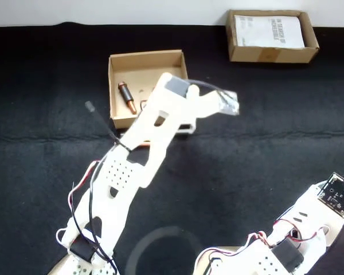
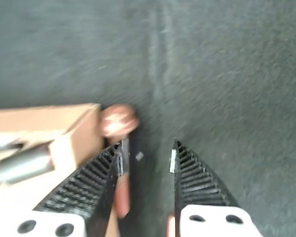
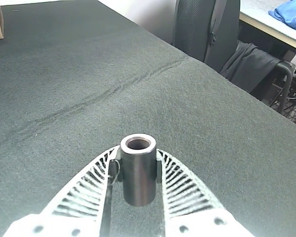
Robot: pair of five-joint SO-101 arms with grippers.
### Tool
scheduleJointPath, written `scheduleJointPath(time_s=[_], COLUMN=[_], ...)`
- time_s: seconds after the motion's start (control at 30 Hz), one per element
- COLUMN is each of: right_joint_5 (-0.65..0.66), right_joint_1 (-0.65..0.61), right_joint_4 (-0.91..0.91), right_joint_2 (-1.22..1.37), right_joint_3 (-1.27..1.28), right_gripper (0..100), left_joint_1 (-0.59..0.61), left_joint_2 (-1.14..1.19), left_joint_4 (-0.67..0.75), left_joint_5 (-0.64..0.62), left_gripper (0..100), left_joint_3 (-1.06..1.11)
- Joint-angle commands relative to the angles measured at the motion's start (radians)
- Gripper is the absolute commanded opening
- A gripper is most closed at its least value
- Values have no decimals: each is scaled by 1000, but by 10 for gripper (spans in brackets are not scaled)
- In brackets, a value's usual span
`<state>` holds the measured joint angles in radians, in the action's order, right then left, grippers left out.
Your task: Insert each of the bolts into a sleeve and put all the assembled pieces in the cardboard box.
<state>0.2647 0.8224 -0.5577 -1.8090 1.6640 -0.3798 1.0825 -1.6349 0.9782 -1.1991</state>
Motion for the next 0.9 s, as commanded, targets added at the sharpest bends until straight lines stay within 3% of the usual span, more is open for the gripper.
scheduleJointPath(time_s=[0.0,0.4,0.87], right_joint_5=[14,17,18], right_joint_1=[-1,-1,2], right_joint_4=[25,25,25], right_joint_2=[-4,-4,-4], right_joint_3=[128,128,127], right_gripper=[7,7,7], left_joint_1=[48,81,22], left_joint_2=[-93,2,157], left_joint_4=[-20,21,74], left_joint_5=[-8,-5,-5], left_gripper=[160,160,160], left_joint_3=[-104,-110,-110])
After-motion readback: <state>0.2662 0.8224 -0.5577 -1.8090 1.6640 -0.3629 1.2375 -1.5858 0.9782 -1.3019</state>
